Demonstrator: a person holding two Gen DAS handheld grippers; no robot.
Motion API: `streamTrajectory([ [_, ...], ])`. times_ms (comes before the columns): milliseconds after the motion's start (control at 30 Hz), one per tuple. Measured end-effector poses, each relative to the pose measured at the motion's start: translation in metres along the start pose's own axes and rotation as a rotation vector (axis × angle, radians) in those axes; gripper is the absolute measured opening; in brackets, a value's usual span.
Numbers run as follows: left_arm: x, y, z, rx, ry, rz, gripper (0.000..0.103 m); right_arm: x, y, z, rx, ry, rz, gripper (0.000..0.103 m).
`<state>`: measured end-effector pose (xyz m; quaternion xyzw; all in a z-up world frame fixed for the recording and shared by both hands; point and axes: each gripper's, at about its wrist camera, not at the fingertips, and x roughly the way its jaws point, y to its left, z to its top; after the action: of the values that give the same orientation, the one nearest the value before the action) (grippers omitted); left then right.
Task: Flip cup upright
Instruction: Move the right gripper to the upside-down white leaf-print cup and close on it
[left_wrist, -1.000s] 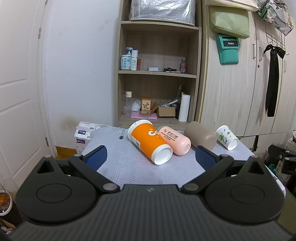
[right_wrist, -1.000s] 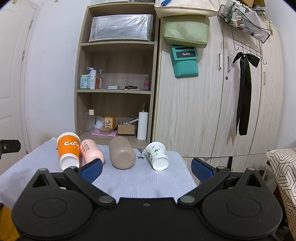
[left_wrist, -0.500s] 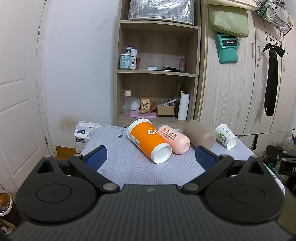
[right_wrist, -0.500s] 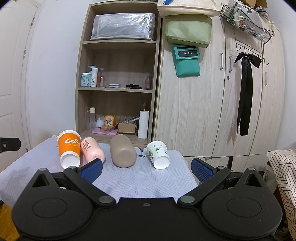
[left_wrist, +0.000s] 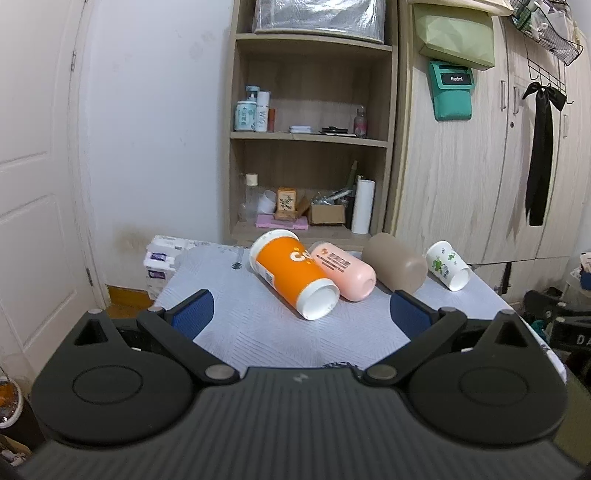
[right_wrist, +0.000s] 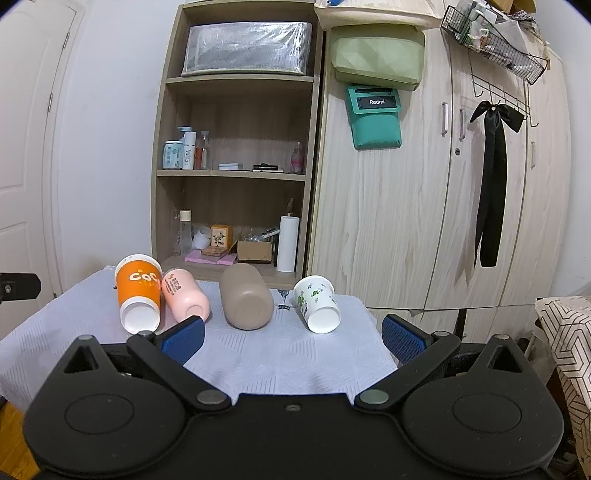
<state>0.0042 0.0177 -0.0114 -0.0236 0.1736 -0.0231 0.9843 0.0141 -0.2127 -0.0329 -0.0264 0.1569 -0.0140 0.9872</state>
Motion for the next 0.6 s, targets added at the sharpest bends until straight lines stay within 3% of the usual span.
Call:
streamTrajectory([
  [300, 0.035, -0.023, 0.015, -0.004, 0.095, -0.093, 0.103, 0.029, -0.02, -0.002, 0.044, 0.085, 0.083, 0.103],
  [467, 0.077, -0.049, 0.03, -0.031, 0.133, -0.147, 0.103, 0.074, -0.055, 0.003, 0.077, 0.149, 0.116, 0.103],
  [600, 0.121, -0.07, 0.036, -0.08, 0.166, -0.179, 0.103, 0.118, -0.08, 0.008, 0.103, 0.194, 0.191, 0.103],
])
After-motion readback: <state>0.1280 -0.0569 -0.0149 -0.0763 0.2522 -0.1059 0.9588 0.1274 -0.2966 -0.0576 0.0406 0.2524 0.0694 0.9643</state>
